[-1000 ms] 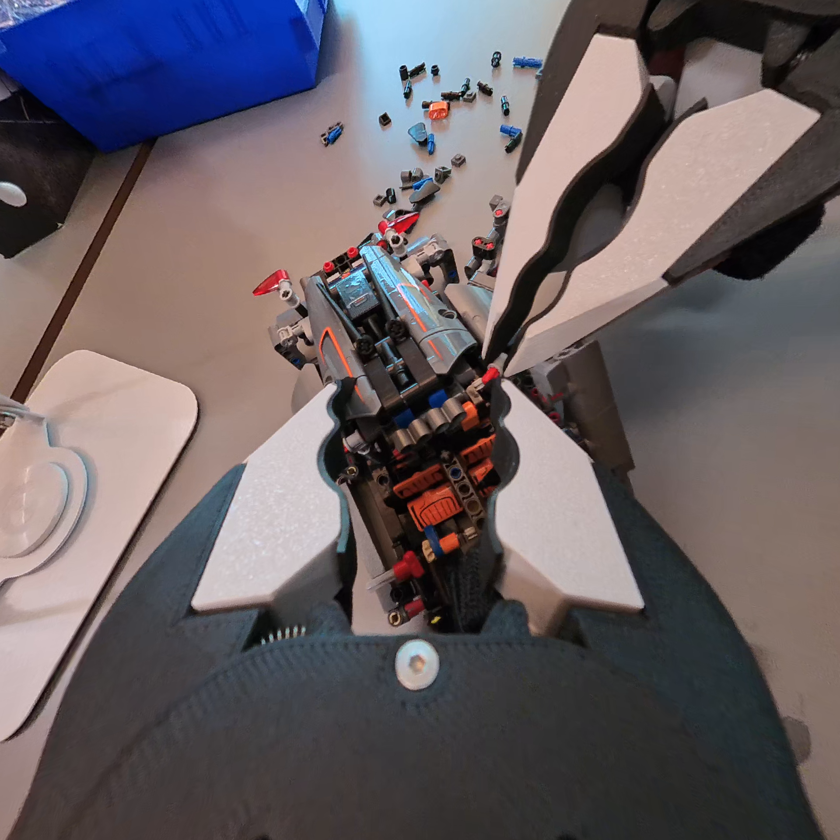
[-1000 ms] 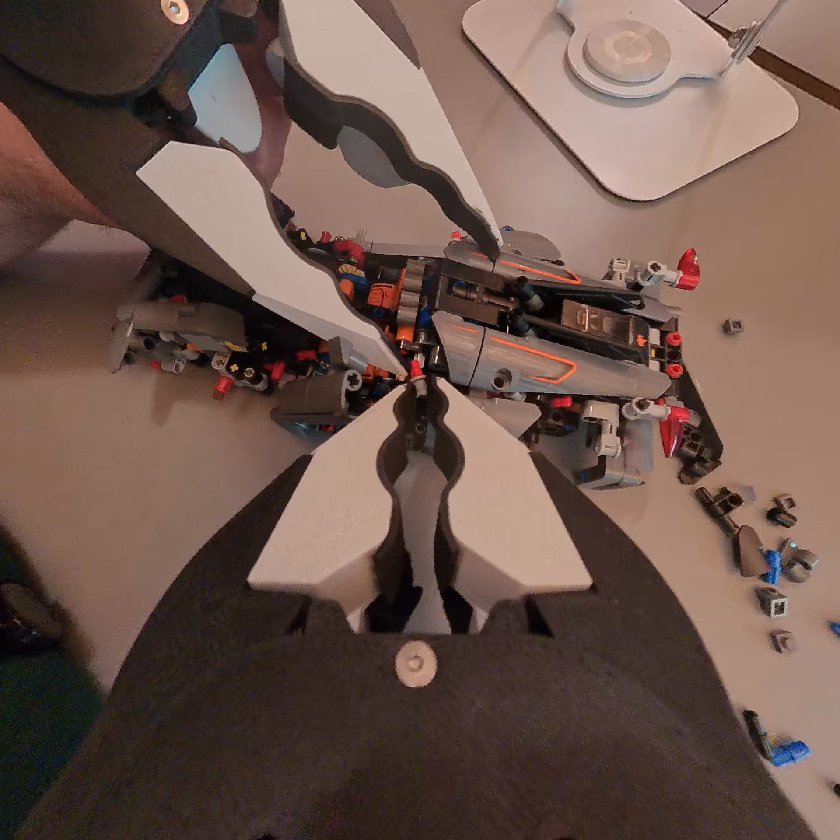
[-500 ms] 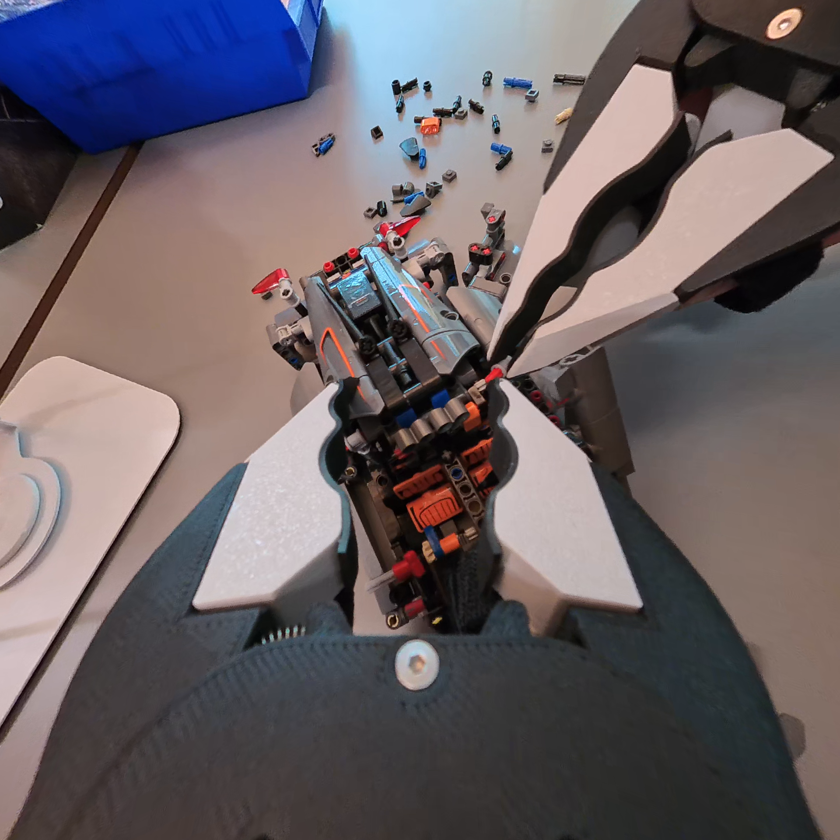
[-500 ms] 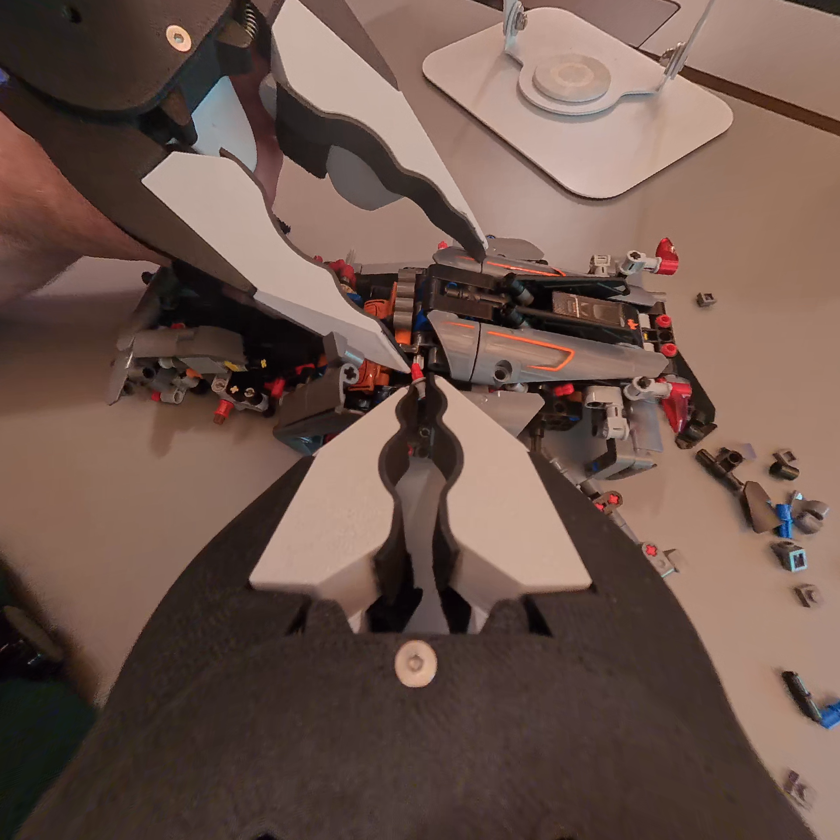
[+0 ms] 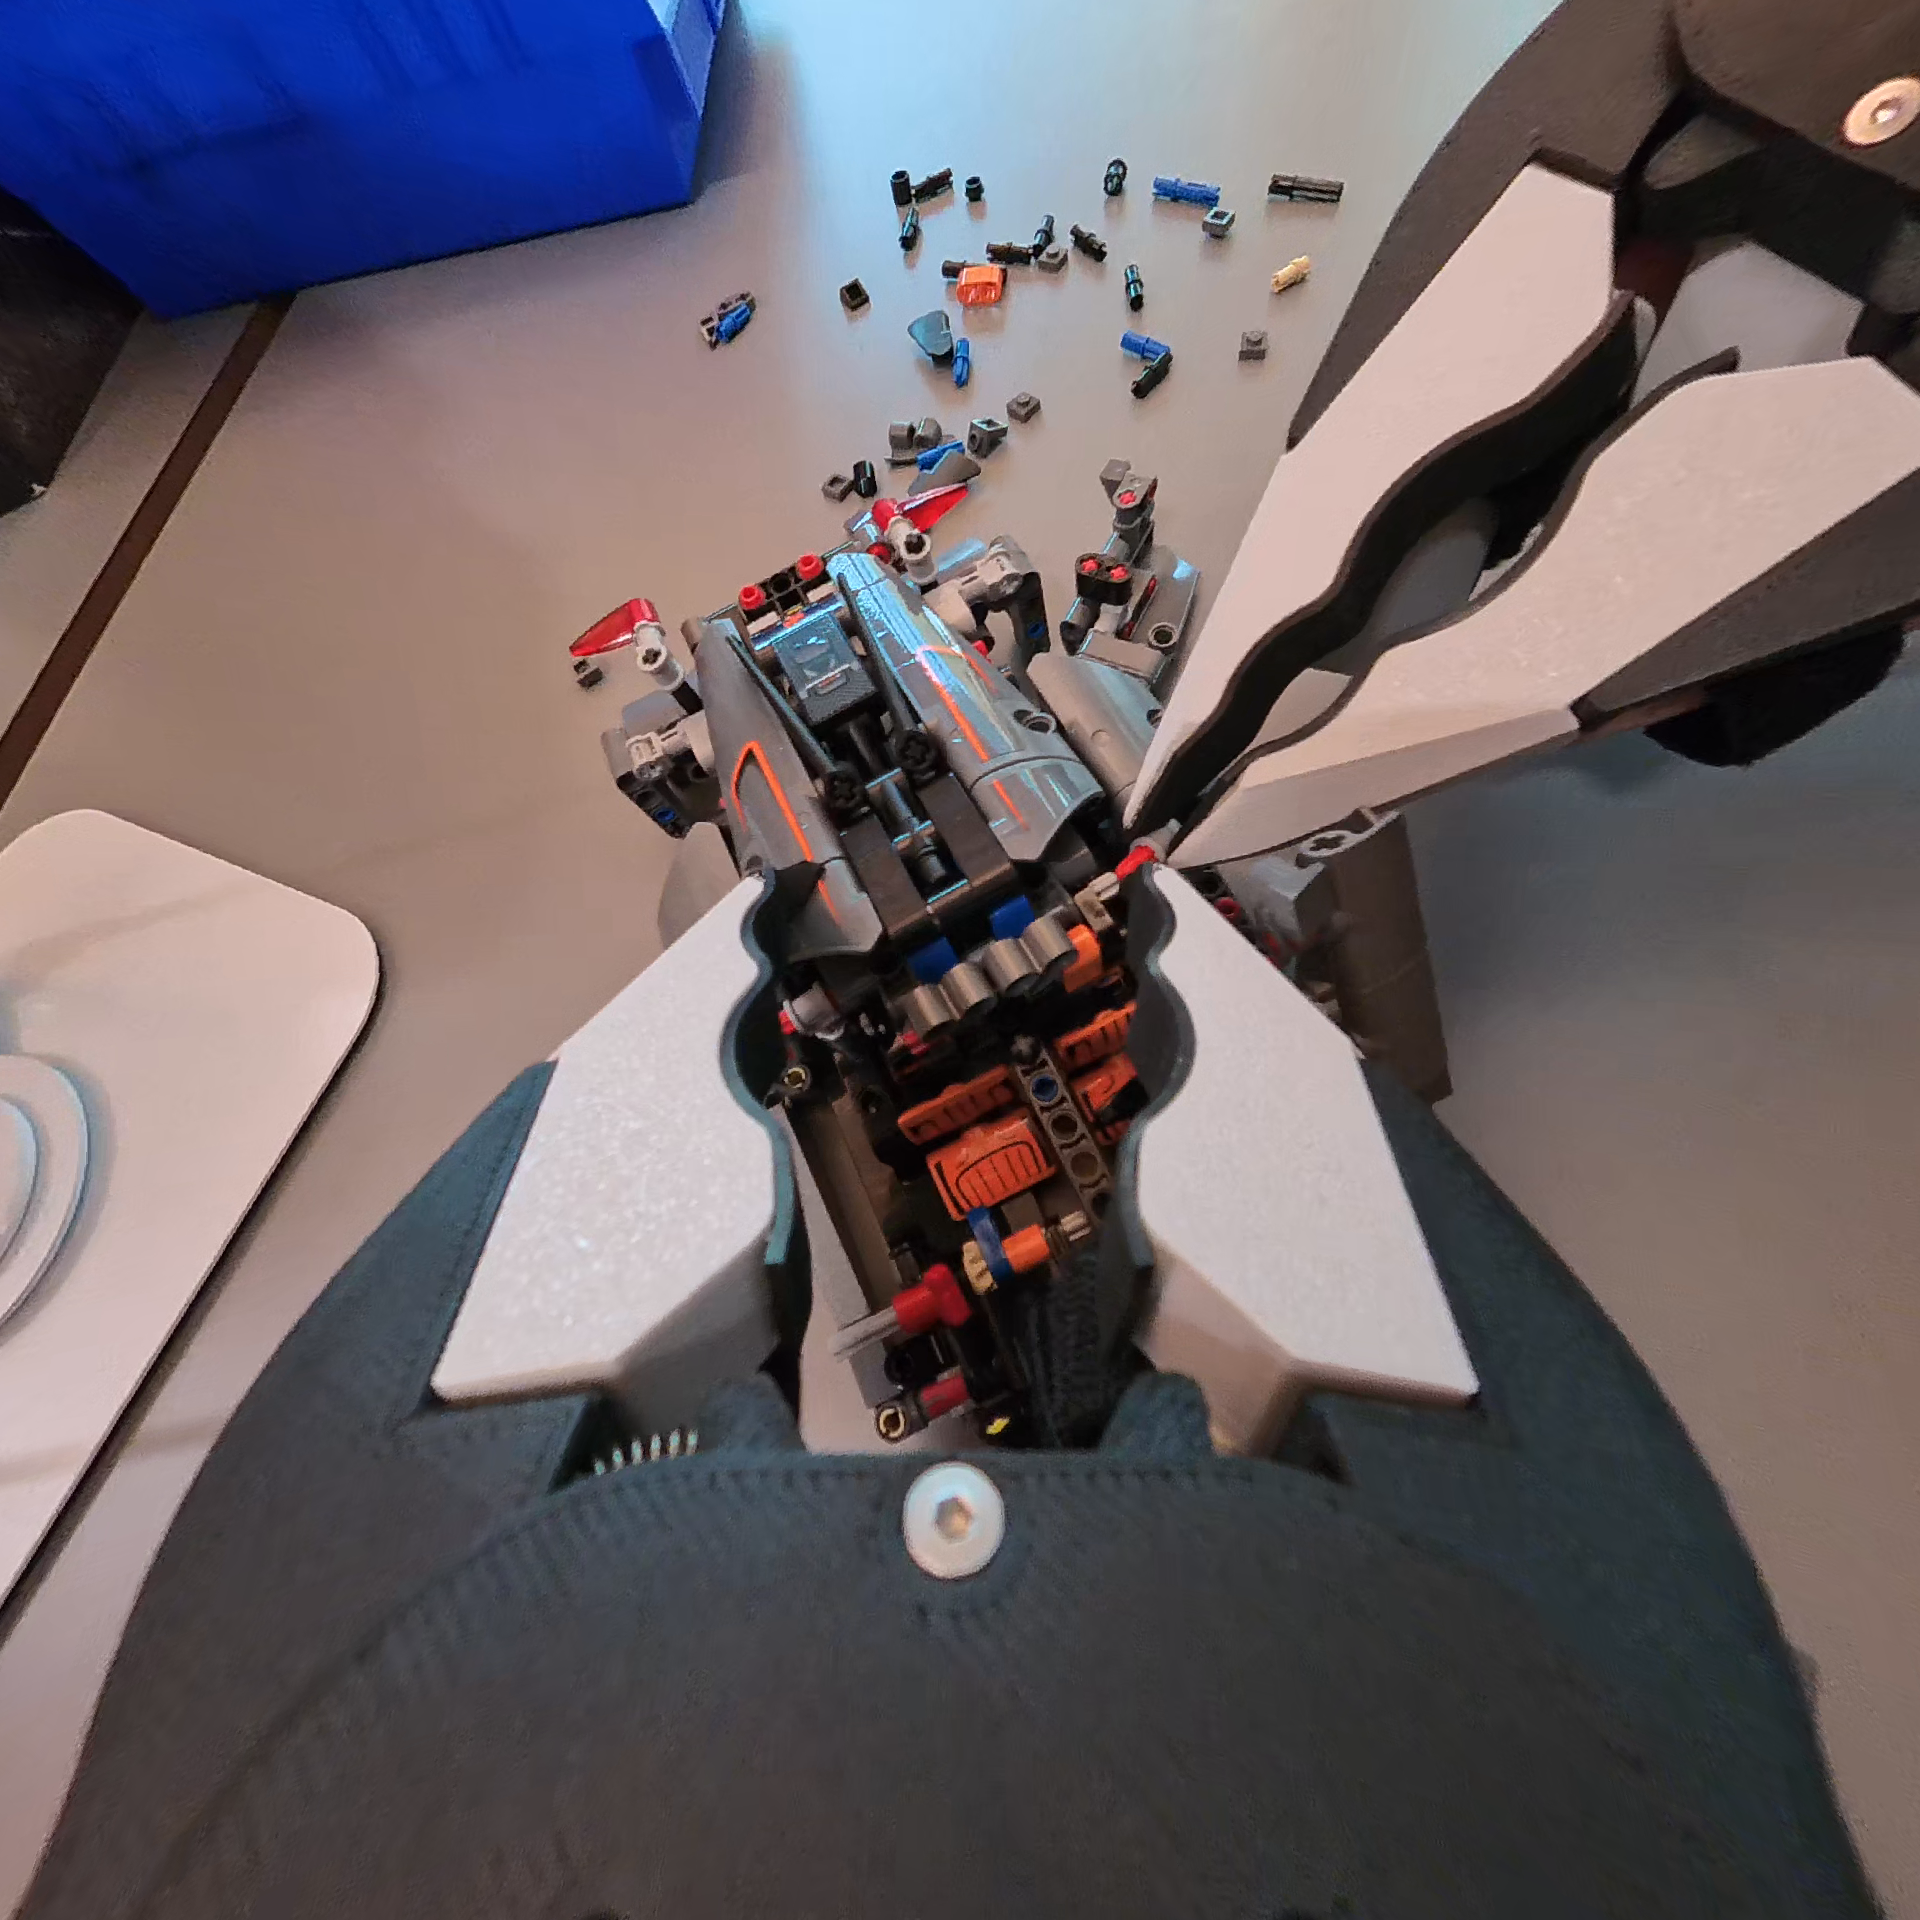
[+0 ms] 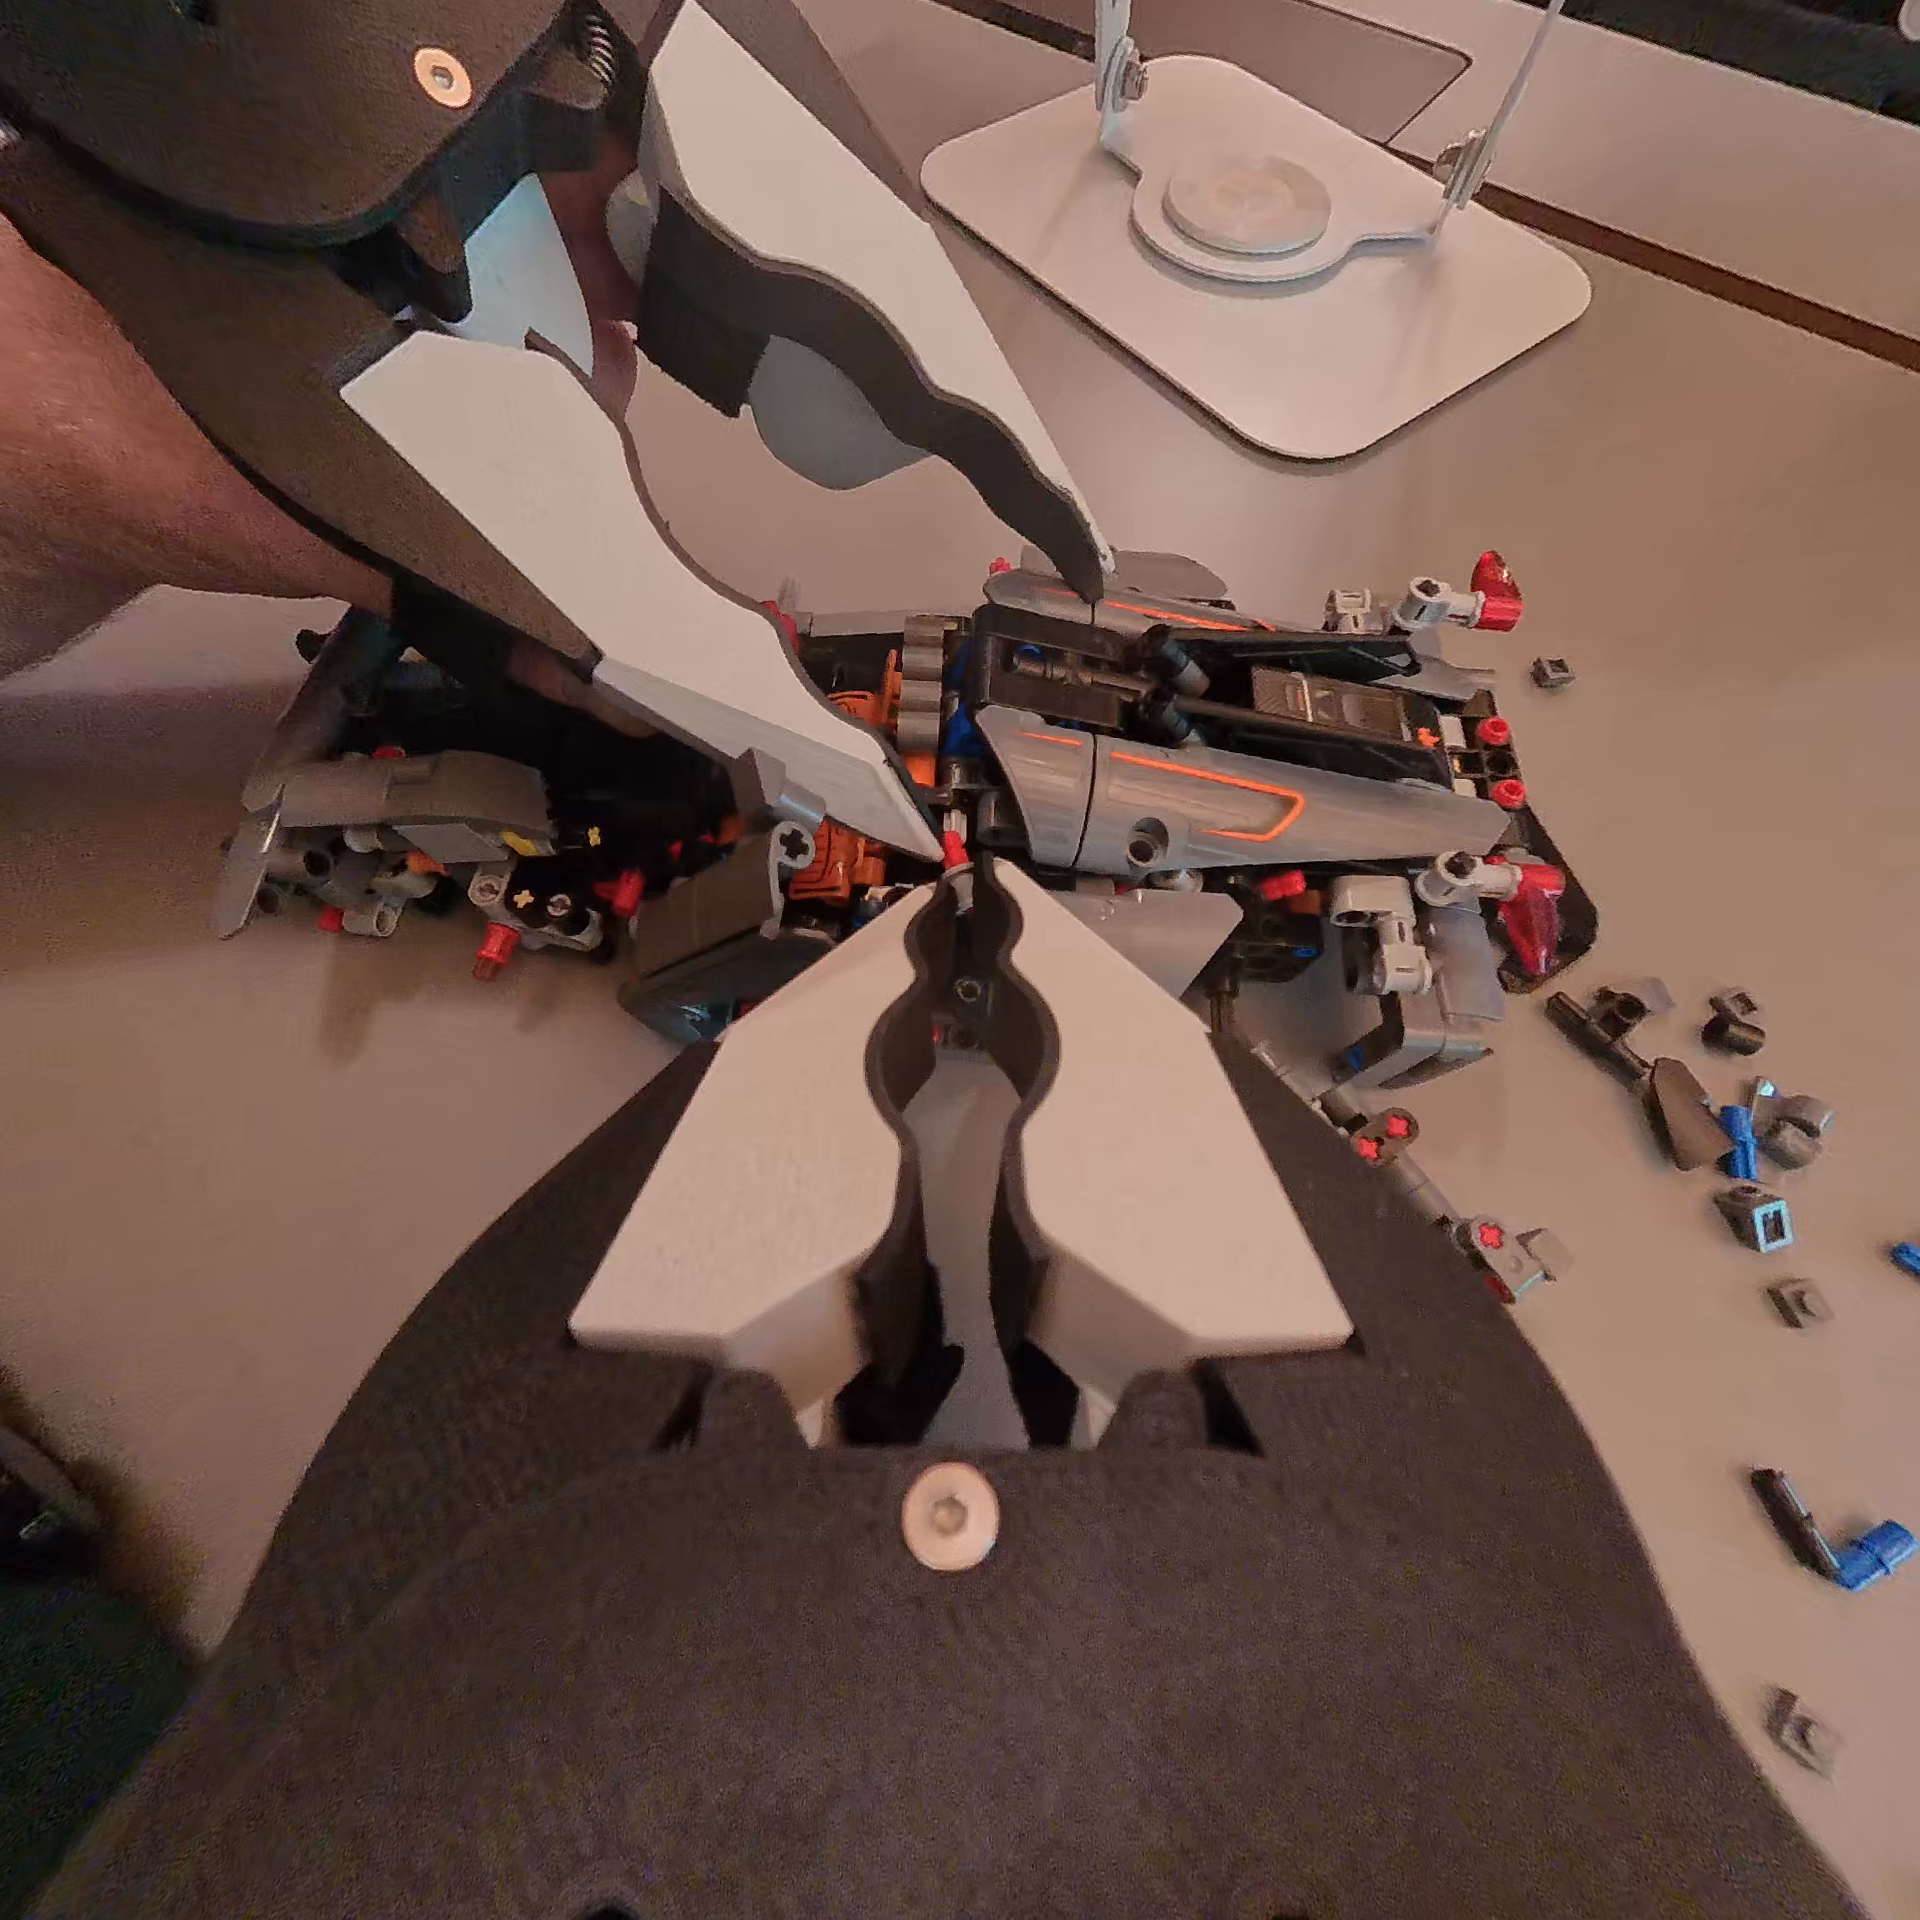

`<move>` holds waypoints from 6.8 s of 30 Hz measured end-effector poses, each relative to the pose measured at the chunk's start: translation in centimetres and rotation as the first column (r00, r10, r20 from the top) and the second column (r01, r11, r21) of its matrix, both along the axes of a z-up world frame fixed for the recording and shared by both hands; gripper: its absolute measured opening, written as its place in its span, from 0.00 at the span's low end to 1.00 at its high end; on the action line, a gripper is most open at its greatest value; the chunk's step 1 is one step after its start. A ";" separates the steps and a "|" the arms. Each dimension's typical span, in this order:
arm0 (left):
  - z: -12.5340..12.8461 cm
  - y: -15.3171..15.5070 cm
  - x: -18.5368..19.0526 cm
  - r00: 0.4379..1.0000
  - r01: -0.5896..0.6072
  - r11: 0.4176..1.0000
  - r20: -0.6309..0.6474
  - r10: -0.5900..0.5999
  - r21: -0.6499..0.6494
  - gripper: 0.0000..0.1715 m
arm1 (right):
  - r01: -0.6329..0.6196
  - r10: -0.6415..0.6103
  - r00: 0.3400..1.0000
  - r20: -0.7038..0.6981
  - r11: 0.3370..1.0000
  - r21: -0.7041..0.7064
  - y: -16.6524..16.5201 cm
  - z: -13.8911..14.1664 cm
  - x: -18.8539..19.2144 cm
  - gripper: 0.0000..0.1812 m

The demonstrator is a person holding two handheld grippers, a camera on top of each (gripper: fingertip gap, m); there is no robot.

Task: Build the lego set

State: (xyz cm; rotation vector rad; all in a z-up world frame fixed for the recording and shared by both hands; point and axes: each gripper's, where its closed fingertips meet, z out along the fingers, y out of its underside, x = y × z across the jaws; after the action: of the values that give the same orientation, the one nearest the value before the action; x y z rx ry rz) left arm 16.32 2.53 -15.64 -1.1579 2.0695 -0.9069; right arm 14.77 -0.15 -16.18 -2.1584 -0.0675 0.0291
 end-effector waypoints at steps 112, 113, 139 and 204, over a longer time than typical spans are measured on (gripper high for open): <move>2.7 -1.5 2.4 0.970 0.243 0.969 0.015 -0.243 0.044 0.33 | 0.102 -0.131 0.943 -0.306 0.989 -0.109 -3.7 0.1 4.9 0.02; 2.9 -1.4 2.8 0.965 0.261 0.964 0.014 -0.262 0.045 0.33 | 0.098 -0.128 0.938 -0.321 0.989 -0.110 -3.7 0.1 4.9 0.02; -1.0 -4.7 5.7 0.839 0.543 0.825 -0.132 -0.528 0.158 0.49 | 0.070 -0.059 0.997 0.048 0.950 -0.305 -4.1 -0.3 5.4 0.02; -0.1 -6.7 6.0 0.896 0.432 0.878 0.012 -0.443 0.206 0.37 | -0.033 0.070 0.989 0.132 0.964 -0.264 -5.2 0.7 6.5 0.00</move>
State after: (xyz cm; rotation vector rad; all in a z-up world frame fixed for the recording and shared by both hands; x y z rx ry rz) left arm 22.33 -4.17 -15.73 -0.5549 2.3569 -0.8940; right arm 21.22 -5.31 -15.52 -2.4204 -0.2116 -0.0886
